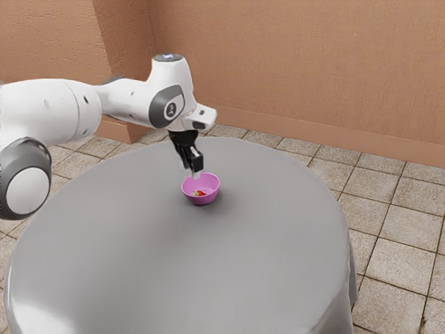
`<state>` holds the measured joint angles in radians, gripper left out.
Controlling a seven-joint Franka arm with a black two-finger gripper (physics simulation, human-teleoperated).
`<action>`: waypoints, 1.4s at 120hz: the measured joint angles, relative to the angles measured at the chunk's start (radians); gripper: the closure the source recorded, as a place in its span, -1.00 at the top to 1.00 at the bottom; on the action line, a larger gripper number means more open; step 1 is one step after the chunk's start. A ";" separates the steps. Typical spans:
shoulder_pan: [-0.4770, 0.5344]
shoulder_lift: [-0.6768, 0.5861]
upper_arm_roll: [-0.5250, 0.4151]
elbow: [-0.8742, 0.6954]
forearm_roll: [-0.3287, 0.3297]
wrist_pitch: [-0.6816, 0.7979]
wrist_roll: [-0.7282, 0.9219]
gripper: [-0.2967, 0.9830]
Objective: Take strawberry from the bowl
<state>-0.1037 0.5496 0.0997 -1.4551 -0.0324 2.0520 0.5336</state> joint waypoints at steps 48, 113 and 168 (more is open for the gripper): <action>0.029 0.064 -0.002 0.007 -0.049 0.088 0.042 0.01; 0.030 0.121 -0.003 0.007 -0.073 0.140 0.073 0.00; 0.033 0.154 0.002 0.022 -0.076 0.168 0.076 -0.01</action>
<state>-0.0704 0.7034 0.1016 -1.4329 -0.1081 2.2205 0.6100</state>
